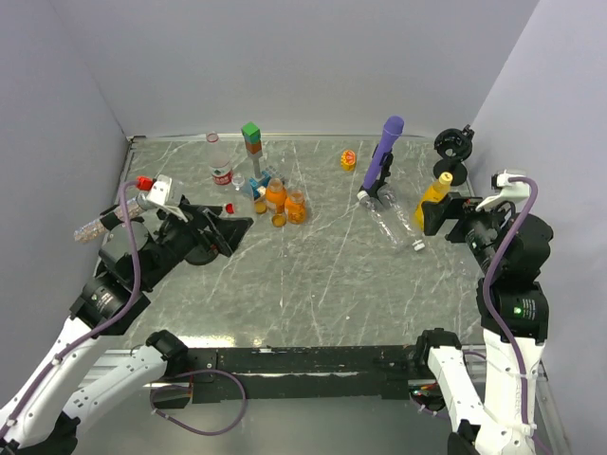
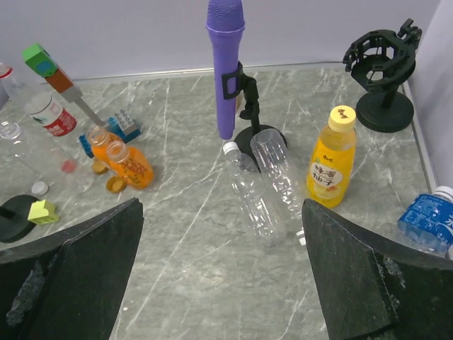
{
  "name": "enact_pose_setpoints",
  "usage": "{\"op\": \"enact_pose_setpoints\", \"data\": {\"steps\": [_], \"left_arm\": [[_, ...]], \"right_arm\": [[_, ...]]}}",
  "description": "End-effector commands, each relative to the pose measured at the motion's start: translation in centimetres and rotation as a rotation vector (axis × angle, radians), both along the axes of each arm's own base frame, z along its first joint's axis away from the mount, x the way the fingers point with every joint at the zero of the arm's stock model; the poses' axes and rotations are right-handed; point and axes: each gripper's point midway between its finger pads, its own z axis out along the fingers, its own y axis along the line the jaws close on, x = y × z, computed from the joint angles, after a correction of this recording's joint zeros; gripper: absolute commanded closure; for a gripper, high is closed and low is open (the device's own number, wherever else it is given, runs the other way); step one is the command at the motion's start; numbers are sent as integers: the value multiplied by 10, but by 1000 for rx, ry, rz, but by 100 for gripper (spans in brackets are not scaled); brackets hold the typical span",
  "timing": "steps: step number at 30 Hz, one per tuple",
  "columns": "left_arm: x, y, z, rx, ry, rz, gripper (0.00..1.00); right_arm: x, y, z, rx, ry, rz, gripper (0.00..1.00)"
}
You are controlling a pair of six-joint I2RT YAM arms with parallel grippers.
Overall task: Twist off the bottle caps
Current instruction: Pick up the plastic bottle at the center of the board.
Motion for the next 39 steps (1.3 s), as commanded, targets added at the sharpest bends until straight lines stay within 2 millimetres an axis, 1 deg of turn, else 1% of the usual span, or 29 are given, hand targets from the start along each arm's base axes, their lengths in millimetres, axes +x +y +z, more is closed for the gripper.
{"op": "enact_pose_setpoints", "data": {"steps": [1,6,12,15,17,19,22,23,24,29,32,34,37,39], "left_arm": [[2,-3,8,0,-32,-14,3],[3,-3,3,11,-30,-13,3],[4,-4,-3,10,-24,-14,3],[4,-5,-6,10,-20,-18,3],[4,-6,-8,13,-16,-21,4],[4,-6,-12,16,-6,-22,3],[3,-8,-24,11,14,-30,3],[2,-9,-26,2,17,-36,3],[2,-10,-33,-1,29,-40,3],[-3,-13,-56,-32,76,-59,3],[-7,-14,-64,-52,94,-68,3],[-9,-14,-71,-57,105,-70,3],[-10,-13,-76,-59,114,-70,3],[-11,-12,-79,-58,119,-69,3]], "right_arm": [[8,-6,-3,-9,4,-25,1],[12,-8,-4,-11,13,-31,1],[16,-7,-11,-20,46,-18,1],[17,-1,-18,-78,47,50,1],[19,4,-35,-193,66,142,1],[19,9,-60,-309,115,261,1],[20,11,-103,-369,244,371,1],[20,11,-116,-391,277,401,1],[21,8,-130,-408,308,411,1],[22,3,-179,-475,401,486,1],[23,1,-203,-490,471,526,1],[28,-2,-214,-504,500,536,1],[37,-3,-224,-509,514,544,1],[47,2,-227,-523,502,557,1]]}}
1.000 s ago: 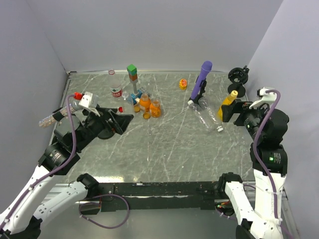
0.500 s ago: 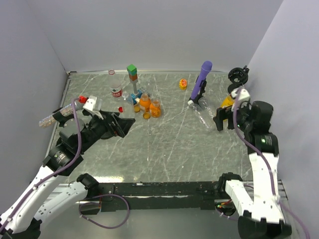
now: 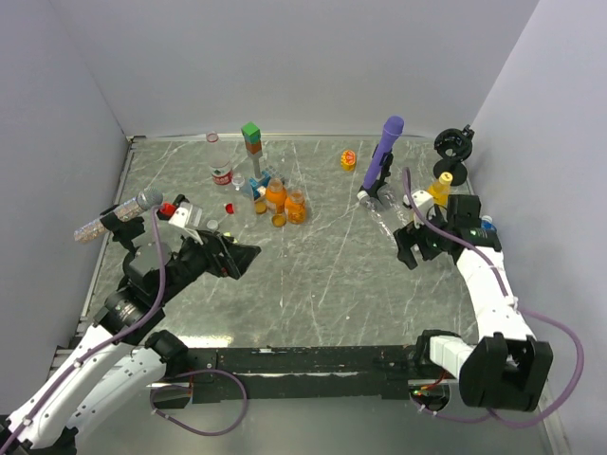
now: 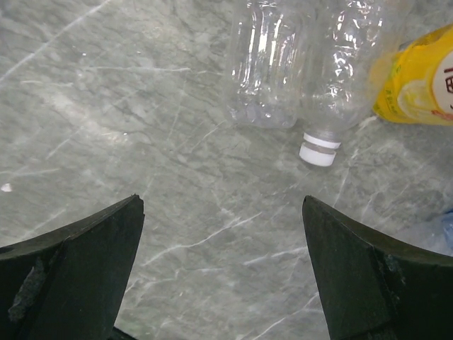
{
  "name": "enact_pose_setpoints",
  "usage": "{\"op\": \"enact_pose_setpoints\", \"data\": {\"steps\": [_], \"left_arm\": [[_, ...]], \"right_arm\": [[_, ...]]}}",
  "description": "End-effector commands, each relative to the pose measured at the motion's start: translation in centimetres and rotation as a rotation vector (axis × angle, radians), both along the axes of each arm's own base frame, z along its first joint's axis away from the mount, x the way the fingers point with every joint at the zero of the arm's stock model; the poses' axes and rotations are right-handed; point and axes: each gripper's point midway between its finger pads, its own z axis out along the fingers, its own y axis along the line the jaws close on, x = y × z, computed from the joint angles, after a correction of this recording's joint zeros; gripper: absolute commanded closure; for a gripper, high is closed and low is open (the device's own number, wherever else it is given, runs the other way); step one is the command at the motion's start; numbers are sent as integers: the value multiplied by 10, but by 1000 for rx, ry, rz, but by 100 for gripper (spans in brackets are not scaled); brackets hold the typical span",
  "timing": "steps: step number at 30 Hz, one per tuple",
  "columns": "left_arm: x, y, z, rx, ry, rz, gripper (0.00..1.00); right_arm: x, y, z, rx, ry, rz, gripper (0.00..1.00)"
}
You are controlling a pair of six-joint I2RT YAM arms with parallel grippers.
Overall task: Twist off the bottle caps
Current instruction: Pick up the plastic bottle at the center of the board.
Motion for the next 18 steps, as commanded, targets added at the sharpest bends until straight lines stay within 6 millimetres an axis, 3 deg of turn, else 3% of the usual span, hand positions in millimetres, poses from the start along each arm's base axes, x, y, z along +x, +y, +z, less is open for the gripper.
{"op": "enact_pose_setpoints", "data": {"steps": [1,9,11,18], "left_arm": [[-2,-2,14,-62,-31,-10,3],[-4,1,7,-54,-11,2,3],[-5,3,4,-55,-9,8,4],[-5,5,-2,-48,3,18,3]], "right_arm": [[28,5,-1,-52,-74,64,1],[79,28,-23,-174,-41,84,3],[89,28,-36,-200,3,84,4],[110,29,-52,-248,41,87,6]]}}
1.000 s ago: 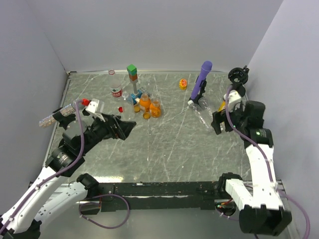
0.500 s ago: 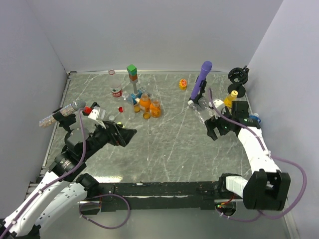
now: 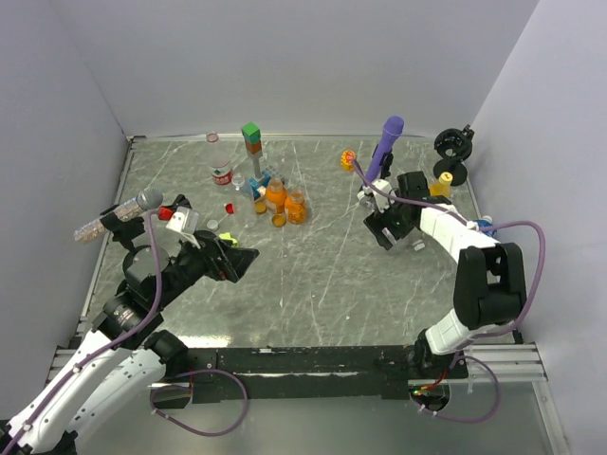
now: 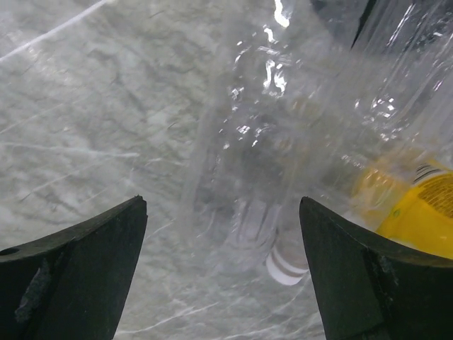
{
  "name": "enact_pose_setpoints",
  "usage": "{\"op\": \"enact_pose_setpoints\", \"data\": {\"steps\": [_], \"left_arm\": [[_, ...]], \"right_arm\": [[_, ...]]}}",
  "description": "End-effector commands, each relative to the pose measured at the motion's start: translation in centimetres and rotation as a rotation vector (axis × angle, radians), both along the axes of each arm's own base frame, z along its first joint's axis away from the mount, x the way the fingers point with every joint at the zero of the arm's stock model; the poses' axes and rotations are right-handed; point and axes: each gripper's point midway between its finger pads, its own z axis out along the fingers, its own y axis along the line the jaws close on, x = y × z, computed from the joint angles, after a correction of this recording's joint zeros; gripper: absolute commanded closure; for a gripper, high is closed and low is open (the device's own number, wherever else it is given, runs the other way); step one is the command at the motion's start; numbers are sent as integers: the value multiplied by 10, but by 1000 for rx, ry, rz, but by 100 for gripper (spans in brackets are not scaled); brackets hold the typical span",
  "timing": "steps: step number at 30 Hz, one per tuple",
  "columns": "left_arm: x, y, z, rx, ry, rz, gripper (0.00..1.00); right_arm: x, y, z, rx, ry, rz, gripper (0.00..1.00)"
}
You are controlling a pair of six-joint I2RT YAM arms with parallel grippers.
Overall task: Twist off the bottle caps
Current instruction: Pick up the plastic bottle at the center of the board.
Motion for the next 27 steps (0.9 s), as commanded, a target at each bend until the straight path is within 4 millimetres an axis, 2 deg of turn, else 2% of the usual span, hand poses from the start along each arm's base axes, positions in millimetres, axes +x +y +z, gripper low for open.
{"op": "enact_pose_setpoints", "data": {"steps": [1,7,16,22,27], "left_arm": [[1,1,2,-20,0,9,3],[2,-3,0,-21,17,-2,3],[0,-6,-3,-37,33,-18,3],[-4,-14,-2,-55,39,-62,3],[-11,-20,-2,-53,30,-122,3]], "right_arm": [[29,-1,9,-45,-57,-9,7],[30,7,-12,-66,12,5,17],[19,6,-36,-102,93,19,21],[8,9,-40,-88,148,45,46],[-8,17,-25,-37,135,87,67]]}}
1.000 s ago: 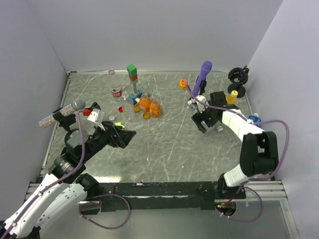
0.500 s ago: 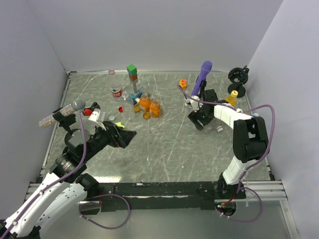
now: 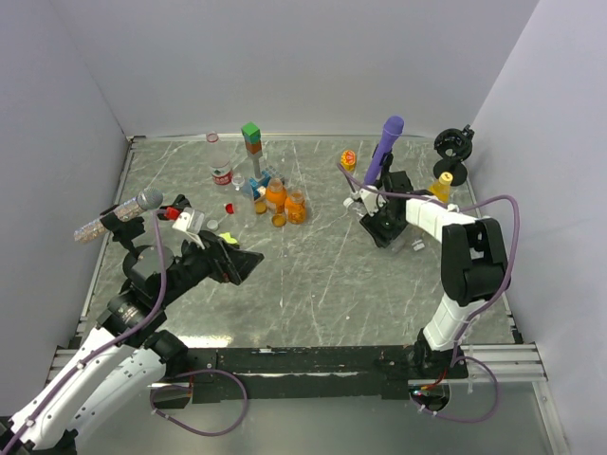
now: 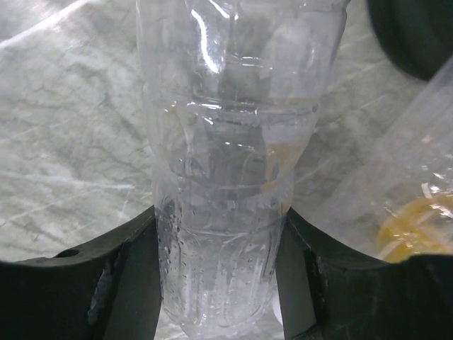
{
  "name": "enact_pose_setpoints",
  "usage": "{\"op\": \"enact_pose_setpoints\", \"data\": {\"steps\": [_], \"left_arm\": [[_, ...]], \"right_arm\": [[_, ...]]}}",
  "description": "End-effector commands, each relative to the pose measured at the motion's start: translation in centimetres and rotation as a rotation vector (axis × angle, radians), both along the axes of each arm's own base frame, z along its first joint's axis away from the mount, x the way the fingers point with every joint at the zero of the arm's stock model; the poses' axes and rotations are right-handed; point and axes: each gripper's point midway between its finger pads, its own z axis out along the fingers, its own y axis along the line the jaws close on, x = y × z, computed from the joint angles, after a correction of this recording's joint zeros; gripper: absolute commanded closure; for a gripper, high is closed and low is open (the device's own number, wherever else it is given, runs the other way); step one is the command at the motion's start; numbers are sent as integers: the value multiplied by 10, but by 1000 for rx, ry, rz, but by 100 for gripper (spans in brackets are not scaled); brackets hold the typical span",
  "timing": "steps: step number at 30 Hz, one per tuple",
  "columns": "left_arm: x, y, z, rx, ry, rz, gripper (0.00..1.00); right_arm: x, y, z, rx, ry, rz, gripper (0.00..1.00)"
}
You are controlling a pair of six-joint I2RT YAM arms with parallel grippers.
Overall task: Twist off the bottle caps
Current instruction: Pick up the plastic bottle at the center of the board, then unscrew the bottle cap from the plastic bottle.
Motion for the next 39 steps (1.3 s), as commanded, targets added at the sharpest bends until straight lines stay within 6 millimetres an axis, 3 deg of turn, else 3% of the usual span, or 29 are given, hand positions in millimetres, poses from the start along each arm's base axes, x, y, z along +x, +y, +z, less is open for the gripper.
{"op": "enact_pose_setpoints", "data": {"steps": [1,6,9,13,17,21,25,32,35,39], "left_arm": [[-8,-12,5,-30,-28,-88,3],[-23,-31,-4,-27,-50,-246,3],[-35,-45,-14,-11,-87,-393,3],[-51,-57,-8,24,-248,-571,3],[-53,-58,4,76,-430,-618,4],[-57,-60,14,64,-532,-649,3],[-67,-69,21,28,-563,-696,1],[-87,-103,23,37,-582,-759,6],[-80,-113,19,85,-568,-720,12],[-72,-115,19,112,-559,-666,28]], "right_arm": [[-24,11,21,60,13,61,70],[-63,34,57,207,-31,221,80],[-101,59,82,349,-85,425,81],[-151,84,115,483,-211,711,81],[-182,102,134,550,-266,852,81],[-215,118,138,613,-211,961,82],[-229,127,135,613,-205,1017,82],[-231,131,135,602,-173,1030,82],[-227,131,133,582,-169,1014,82],[-224,129,129,564,-160,990,82]]}}
